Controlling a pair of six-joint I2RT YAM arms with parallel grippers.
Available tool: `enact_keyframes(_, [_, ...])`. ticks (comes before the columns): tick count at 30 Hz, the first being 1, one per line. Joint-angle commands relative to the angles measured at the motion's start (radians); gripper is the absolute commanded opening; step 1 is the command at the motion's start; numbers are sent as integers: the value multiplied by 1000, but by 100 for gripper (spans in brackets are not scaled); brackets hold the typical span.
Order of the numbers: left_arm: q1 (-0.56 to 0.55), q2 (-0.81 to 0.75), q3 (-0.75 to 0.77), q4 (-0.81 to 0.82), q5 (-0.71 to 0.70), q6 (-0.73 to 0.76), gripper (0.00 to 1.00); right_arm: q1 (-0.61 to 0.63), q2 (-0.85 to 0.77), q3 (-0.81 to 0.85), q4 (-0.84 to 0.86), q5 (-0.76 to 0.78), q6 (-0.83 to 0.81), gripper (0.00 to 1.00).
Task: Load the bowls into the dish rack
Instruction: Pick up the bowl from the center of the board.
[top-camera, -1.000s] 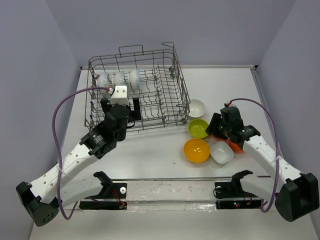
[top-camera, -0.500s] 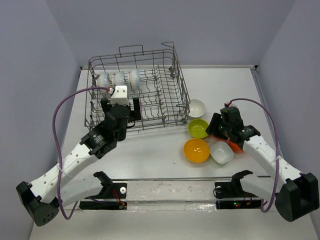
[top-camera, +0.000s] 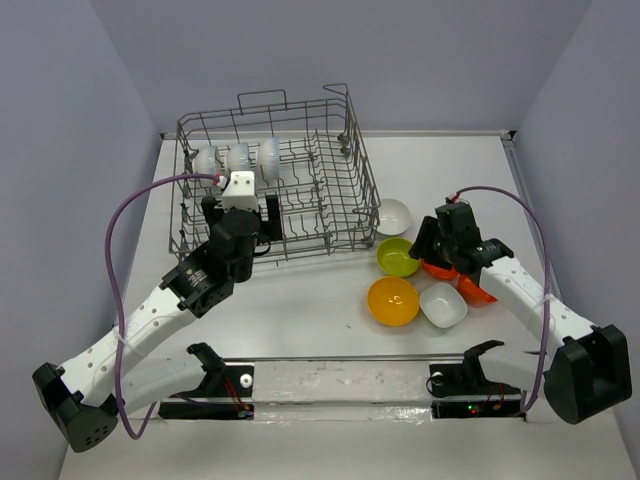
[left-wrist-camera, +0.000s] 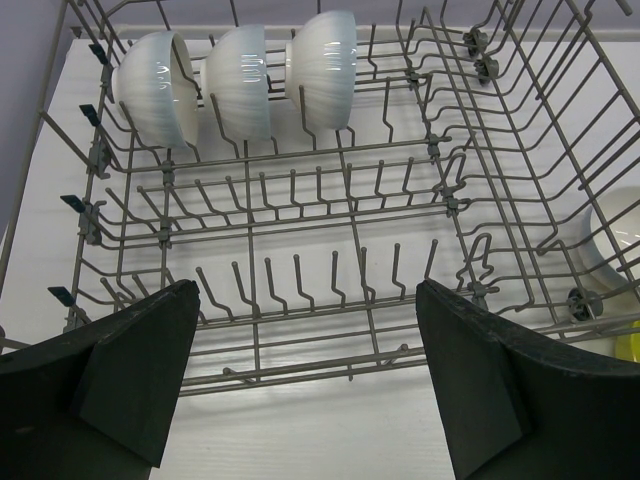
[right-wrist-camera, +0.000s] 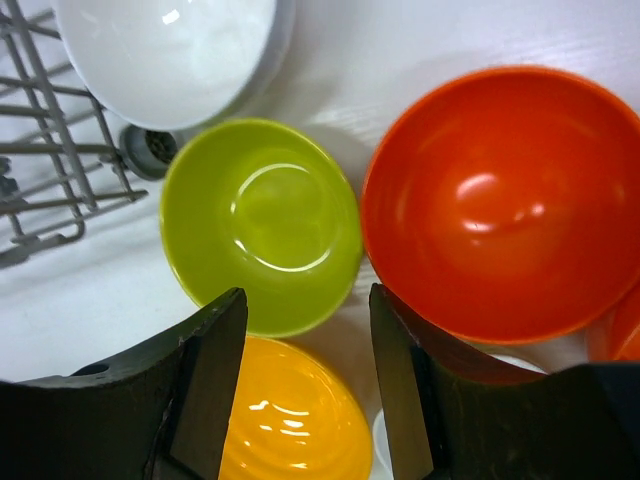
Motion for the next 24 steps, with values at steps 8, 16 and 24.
enact_keyframes(8, [-6,-5,-3,26,-31,-2,99,-4,100,164,106,53,17,58])
enact_keyframes(16, [-6,-5,-4,26,-34,-2,99,-4,147,201,136,51,27,59])
enact_keyframes(24, [-6,1,-4,26,-34,-2,99,-4,227,230,171,65,37,59])
